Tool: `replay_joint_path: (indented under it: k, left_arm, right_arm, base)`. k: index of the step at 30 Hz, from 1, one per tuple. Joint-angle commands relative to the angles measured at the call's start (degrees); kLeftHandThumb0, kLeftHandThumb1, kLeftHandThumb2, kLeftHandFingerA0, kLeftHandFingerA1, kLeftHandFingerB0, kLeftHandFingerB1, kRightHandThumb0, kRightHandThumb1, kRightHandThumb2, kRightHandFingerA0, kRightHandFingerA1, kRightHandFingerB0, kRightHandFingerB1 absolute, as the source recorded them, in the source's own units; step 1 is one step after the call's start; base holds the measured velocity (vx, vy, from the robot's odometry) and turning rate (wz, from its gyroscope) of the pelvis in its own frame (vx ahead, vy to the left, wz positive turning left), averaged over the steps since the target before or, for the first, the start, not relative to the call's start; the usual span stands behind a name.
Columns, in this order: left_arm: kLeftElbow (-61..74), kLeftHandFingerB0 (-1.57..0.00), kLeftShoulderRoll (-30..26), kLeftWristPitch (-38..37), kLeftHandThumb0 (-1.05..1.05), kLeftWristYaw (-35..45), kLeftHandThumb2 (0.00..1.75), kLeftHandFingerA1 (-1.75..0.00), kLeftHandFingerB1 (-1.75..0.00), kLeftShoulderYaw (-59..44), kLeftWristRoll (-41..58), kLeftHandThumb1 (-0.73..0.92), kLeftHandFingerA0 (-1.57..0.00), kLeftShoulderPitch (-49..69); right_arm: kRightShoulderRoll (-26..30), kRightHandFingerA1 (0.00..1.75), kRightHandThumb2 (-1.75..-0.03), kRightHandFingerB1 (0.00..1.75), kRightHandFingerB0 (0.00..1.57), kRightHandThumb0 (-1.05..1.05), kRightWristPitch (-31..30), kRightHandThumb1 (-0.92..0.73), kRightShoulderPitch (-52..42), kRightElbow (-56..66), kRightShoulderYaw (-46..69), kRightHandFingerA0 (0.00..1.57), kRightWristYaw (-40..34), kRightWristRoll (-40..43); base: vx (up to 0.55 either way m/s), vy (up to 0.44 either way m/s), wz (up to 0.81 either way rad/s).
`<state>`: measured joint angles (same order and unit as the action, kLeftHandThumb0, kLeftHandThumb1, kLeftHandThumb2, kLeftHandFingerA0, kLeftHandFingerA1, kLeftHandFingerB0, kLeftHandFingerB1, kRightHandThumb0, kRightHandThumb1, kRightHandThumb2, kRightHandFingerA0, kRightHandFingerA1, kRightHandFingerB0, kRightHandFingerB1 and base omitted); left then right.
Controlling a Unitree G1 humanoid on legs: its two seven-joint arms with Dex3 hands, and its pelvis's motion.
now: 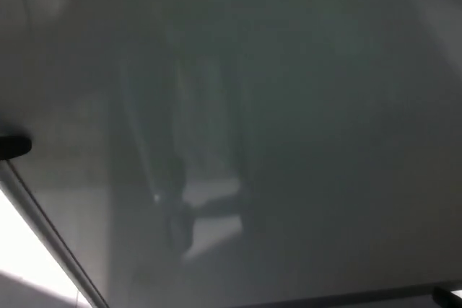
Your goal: A white board is being place on the right hand side and parallel to the robot and the robot uses its left hand to grab on the leftside of the whiteboard and drag the whiteboard from the right hand side to the left hand side
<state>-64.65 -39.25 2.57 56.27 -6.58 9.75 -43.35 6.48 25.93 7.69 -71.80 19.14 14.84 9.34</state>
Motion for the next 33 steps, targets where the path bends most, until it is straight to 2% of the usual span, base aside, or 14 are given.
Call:
replay_joint_path:
  k: [1, 3, 4, 6, 9, 10, 11, 15, 20, 21, 22, 30, 31, 33]
  left_arm:
    - [-2.3, -0.73, -7.0, -1.4, 0.00, 4.8, 0.64, -1.67, -1.40, -3.3, 0.8, 0.87, -0.75, 0.7]
    - [-3.2, -0.74, -8.0, -0.3, 0.00, 4.9, 0.61, -1.72, -1.41, -4.1, 0.9, 0.88, -0.78, 1.2]
    - [-3.4, -0.73, -8.4, -1.2, 0.04, 4.9, 0.75, -1.71, -1.38, -4.4, 0.7, 0.83, -0.72, 1.5]
    - [-4.6, -0.74, -9.9, 0.0, 0.03, 6.4, 0.63, -1.72, -1.34, -5.5, 1.1, 0.91, -0.81, 2.1]
    - [-5.3, -0.73, -11.1, -3.7, 0.04, 5.6, 0.64, -1.68, -1.27, -6.5, 0.6, 0.88, -0.65, 3.6]
    - [-6.0, -0.72, -11.8, -4.1, 0.02, 6.0, 0.64, -1.66, -1.29, -7.0, 0.6, 0.90, -0.66, 4.1]
    - [-6.7, -0.77, -12.9, -4.7, -0.01, 5.2, 0.67, -1.61, -1.24, -7.0, -0.1, 0.85, -0.80, 4.7]
    - [-7.8, -0.76, -14.7, -4.1, -0.09, 3.9, 0.60, -1.65, -1.19, -6.9, -1.2, 0.81, -0.70, 5.5]
    - [-9.3, -0.82, -17.7, -6.0, -0.03, 4.4, 0.63, -1.59, -1.11, -7.7, -1.5, 0.81, -0.74, 7.7]
    - [-9.4, -0.79, -18.4, -6.6, -0.11, 3.7, 0.61, -1.65, -1.10, -7.6, -1.9, 0.78, -0.85, 8.2]
    - [-9.7, -0.81, -18.7, -5.9, -0.03, 4.2, 0.62, -1.61, -1.11, -7.8, -1.8, 0.83, -0.71, 8.2]
    - [-10.9, -0.85, -21.1, -2.6, -0.01, 4.8, 0.63, -1.59, -1.08, -7.9, -2.2, 0.82, -0.73, 7.7]
    - [-10.9, -0.81, -21.5, -3.1, -0.11, 4.3, 0.59, -1.67, -1.06, -7.4, -2.8, 0.80, -0.82, 7.7]
    - [-11.3, -0.89, -21.9, -2.5, -0.04, 4.5, 0.65, -1.55, -1.02, -7.9, -2.5, 0.79, -0.76, 7.6]
  right_arm:
    - [0.5, 0.56, -0.70, 0.32, 0.37, -0.30, 0.1, -0.92, 0.5, -0.3, 0.1, 0.81, -0.4, 0.1]
    - [0.4, 0.56, -0.69, 0.32, 0.37, -0.30, 0.3, -0.92, 0.2, -0.1, -0.2, 0.81, -0.8, -0.2]
    - [0.4, 0.56, -0.69, 0.32, 0.36, -0.30, 0.3, -0.92, 0.2, -0.1, -0.2, 0.81, -0.7, -0.1]
    - [0.5, 0.58, -0.71, 0.32, 0.35, -0.29, 0.3, -0.92, 0.1, -0.3, 0.2, 0.81, 0.6, 0.5]
    - [0.5, 0.57, -0.69, 0.32, 0.36, -0.30, 0.5, -0.92, 0.2, -0.5, 0.1, 0.83, 0.3, 0.3]
    - [0.6, 0.56, -0.70, 0.32, 0.35, -0.31, 0.3, -0.92, 0.3, -0.4, -0.1, 0.82, 0.2, 0.0]
    - [0.6, 0.57, -0.70, 0.32, 0.35, -0.31, 0.4, -0.92, 0.3, -0.3, -0.3, 0.81, 0.0, -0.1]
    - [0.7, 0.57, -0.69, 0.32, 0.36, -0.31, 0.5, -0.92, 0.4, -0.4, -0.4, 0.83, -0.3, -0.2]
    - [0.7, 0.57, -0.70, 0.32, 0.36, -0.30, 0.4, -0.92, 0.4, -0.4, -0.8, 0.83, -1.0, -0.6]
    - [0.7, 0.57, -0.70, 0.32, 0.36, -0.30, 0.5, -0.92, 0.4, -0.4, -1.1, 0.82, -1.2, -0.9]
    - [0.7, 0.57, -0.70, 0.32, 0.36, -0.30, 0.5, -0.92, 0.4, -0.5, -1.1, 0.82, -1.2, -0.8]
    - [0.2, 0.56, -0.68, 0.32, 0.38, -0.30, 0.4, -0.92, 0.5, -0.5, -0.8, 0.83, -1.3, -0.3]
    - [0.2, 0.57, -0.68, 0.32, 0.38, -0.30, 0.5, -0.92, 0.5, -0.5, -0.7, 0.84, -1.1, -0.2]
    - [0.4, 0.57, -0.69, 0.32, 0.36, -0.30, 0.7, -0.92, 0.8, -0.5, -0.9, 0.82, -0.9, -0.5]
  base:
    - [0.00, 0.000, 0.00]
    - [0.00, 0.000, 0.03]
    - [0.00, 0.000, 0.07]
    - [0.00, 0.000, 0.07]
    - [0.00, 0.000, 0.00]
    - [0.00, 0.000, 0.00]
    - [0.00, 0.000, 0.00]
    - [0.00, 0.000, 0.00]
    - [0.00, 0.000, 0.00]
    - [0.00, 0.000, 0.00]
    - [0.00, 0.000, 0.00]
    - [0.00, 0.000, 0.00]
    - [0.00, 0.000, 0.00]
    - [0.00, 0.000, 0.00]
